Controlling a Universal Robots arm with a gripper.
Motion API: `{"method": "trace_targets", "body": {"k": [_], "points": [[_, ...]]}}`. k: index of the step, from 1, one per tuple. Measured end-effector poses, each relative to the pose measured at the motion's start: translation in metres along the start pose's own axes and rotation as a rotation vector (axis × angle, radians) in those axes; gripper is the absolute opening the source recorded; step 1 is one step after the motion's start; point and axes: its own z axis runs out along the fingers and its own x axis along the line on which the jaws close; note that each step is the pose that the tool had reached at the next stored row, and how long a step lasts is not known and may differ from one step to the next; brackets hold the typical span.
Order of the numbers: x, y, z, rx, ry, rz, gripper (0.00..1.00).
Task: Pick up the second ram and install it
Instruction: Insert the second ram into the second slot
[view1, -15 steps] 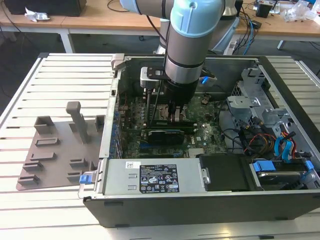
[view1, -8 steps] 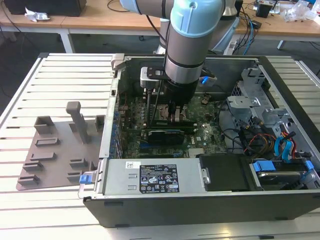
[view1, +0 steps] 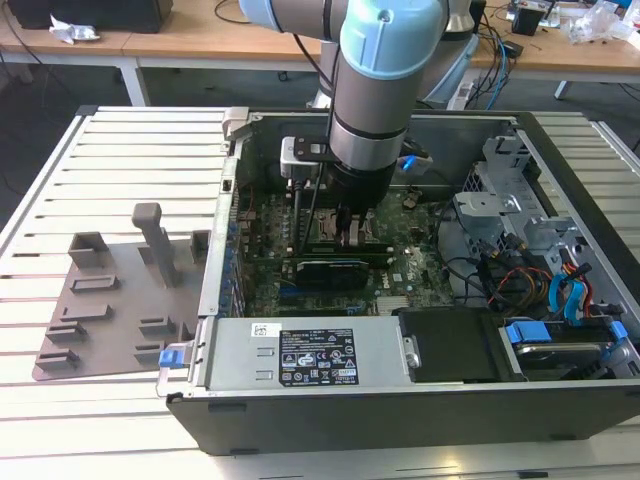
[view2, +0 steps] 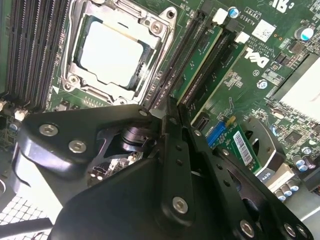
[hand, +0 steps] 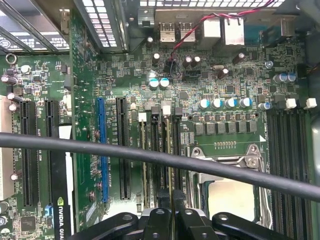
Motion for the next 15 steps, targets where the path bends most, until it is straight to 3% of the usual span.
{"method": "trace_targets", "body": {"k": [2, 3, 6, 8, 10, 12, 13, 15], "points": [[0.0000, 0.0000, 0.0007, 0.0002, -0.0004, 0.000, 0.13], [-0.0005, -0.0007, 0.0023, 0.0027, -0.0042, -0.001, 0.14], [0.0000, -0.0001, 0.0006, 0.0003, -0.0006, 0.000, 0.21], [-0.0007, 0.0002, -0.0071, 0.0003, -0.0004, 0.000, 0.21], [-0.0036, 0.0009, -0.0237, 0.0004, -0.0006, 0.000, 0.21], [-0.0086, 0.0015, -0.0349, 0.0004, -0.0006, 0.000, 0.21], [-0.0128, 0.0020, -0.0423, 0.0004, -0.0007, 0.000, 0.12], [-0.0146, 0.0021, -0.0454, 0.0005, -0.0009, 0.000, 0.10]]}}
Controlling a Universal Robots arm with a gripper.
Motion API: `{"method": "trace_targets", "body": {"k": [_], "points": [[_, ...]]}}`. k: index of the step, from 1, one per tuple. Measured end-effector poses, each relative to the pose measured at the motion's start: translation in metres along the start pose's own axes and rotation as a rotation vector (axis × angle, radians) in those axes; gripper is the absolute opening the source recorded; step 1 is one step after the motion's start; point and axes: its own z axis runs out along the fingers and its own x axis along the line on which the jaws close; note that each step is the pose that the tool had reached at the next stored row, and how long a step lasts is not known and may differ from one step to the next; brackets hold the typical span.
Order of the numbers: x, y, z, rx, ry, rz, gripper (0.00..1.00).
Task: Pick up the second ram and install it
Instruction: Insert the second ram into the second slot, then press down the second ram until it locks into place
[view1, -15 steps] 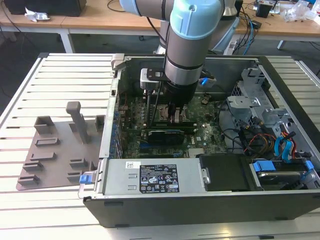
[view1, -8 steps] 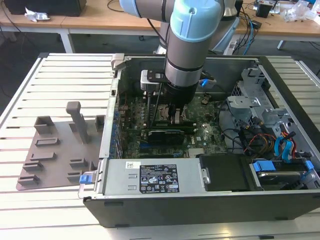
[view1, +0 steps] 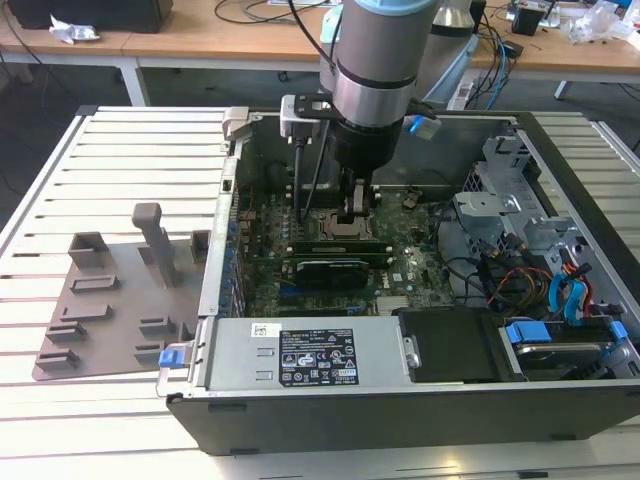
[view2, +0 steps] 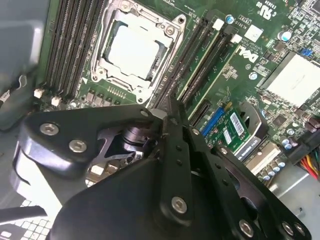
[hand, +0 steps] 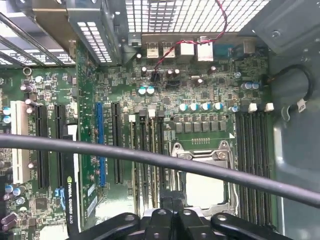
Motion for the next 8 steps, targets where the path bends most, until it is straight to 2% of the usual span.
{"method": "trace_targets", "body": {"k": [3, 4, 6, 7, 8], "points": [[0.0000, 0.0001, -0.0005, -0.0001, 0.0002, 0.000, 0.10], [-0.0006, -0.0092, 0.0045, -0.0034, 0.0009, 0.000, 0.10], [-0.0029, -0.0366, 0.0152, -0.0087, 0.0010, -0.001, 0.10], [-0.0030, -0.0410, 0.0185, -0.0095, 0.0013, -0.002, 0.10], [-0.0028, -0.0417, 0.0199, -0.0100, 0.0029, -0.002, 0.10]]}}
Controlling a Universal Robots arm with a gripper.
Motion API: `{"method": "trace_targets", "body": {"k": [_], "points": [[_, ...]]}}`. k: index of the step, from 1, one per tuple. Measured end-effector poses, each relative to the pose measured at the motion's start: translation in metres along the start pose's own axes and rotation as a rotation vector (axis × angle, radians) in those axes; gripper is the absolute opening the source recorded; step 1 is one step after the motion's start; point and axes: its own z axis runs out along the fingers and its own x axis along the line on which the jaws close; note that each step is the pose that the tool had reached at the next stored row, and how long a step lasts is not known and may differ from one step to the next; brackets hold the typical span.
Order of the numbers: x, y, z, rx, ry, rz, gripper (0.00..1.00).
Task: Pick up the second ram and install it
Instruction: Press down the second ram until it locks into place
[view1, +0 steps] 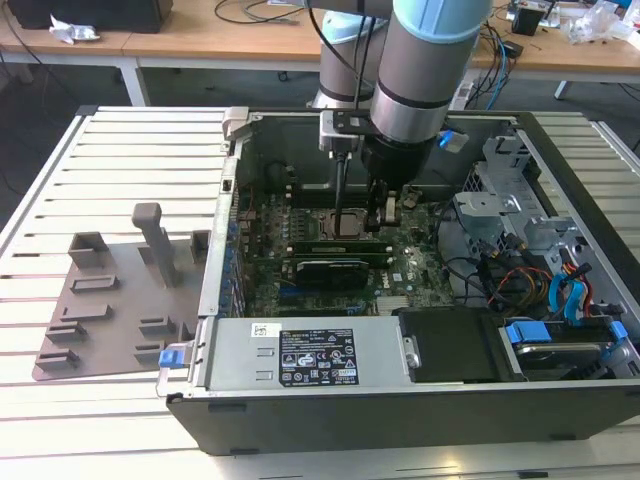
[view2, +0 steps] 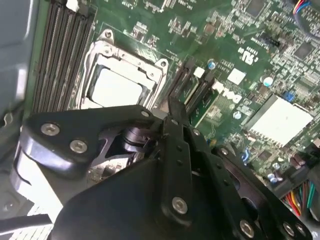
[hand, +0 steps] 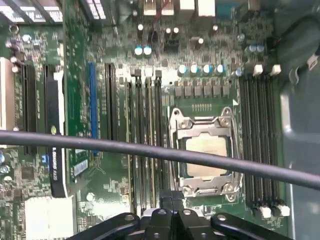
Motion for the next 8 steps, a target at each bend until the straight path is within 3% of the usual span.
{"method": "trace_targets", "body": {"k": [2, 4, 8], "points": [[0.0031, -0.0008, 0.0012, -0.0001, -0.0001, 0.000, 0.10], [0.0033, -0.0081, 0.0072, -0.0049, 0.0003, -0.002, 0.10], [0.0047, -0.0099, 0.0171, -0.0067, 0.0000, -0.004, 0.10]]}}
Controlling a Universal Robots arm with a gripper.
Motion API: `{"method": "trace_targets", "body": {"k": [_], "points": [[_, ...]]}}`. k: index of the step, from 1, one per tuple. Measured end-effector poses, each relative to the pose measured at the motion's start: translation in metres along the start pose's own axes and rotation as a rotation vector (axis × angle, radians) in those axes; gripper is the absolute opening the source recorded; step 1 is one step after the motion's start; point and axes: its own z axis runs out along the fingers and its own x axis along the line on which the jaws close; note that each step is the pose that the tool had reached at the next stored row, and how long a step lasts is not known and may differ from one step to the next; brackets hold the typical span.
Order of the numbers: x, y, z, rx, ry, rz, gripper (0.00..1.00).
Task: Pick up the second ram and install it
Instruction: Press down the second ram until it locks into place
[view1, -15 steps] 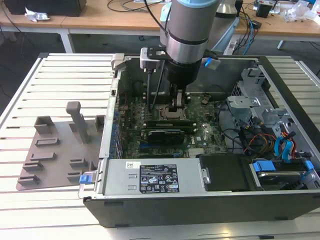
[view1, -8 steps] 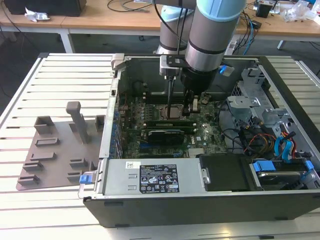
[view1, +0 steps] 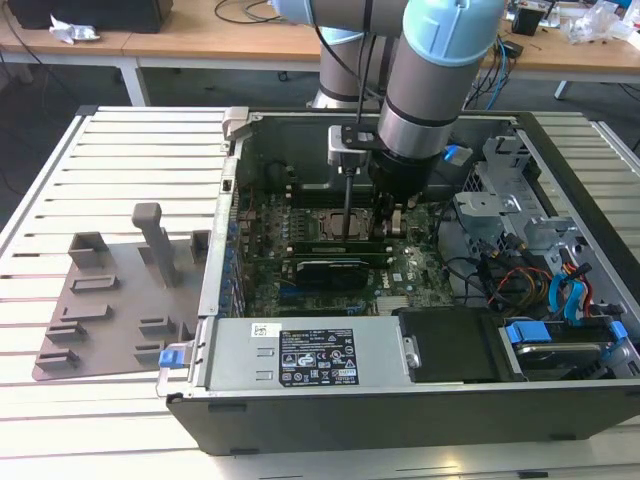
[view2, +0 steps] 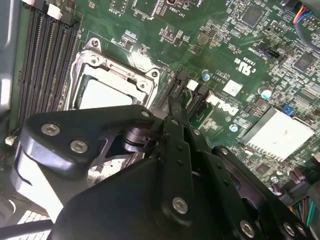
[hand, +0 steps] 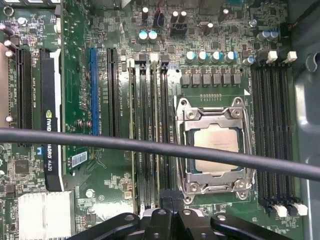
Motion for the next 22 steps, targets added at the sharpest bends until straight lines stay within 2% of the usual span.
{"method": "trace_targets", "body": {"k": [4, 6, 8, 12, 16, 18, 19, 22], "points": [[0.0001, 0.0000, 0.0004, -0.0002, 0.0009, -0.001, 0.10], [-0.0006, 0.0004, -0.0079, -0.0002, 0.0009, -0.001, 0.10], [0.0053, 0.0001, -0.0085, -0.0005, 0.0007, -0.001, 0.10], [0.0057, -0.0001, -0.0050, -0.0043, -0.0053, -0.001, 0.10], [0.0063, -0.0006, 0.0013, -0.0086, -0.0050, -0.001, 0.10], [0.0052, 0.0001, -0.0126, -0.0083, -0.0056, -0.001, 0.10], [0.0053, 0.0028, -0.0124, -0.0079, -0.0058, -0.001, 0.10], [0.0067, 0.0267, -0.0098, -0.0070, -0.0055, -0.001, 0.10]]}}
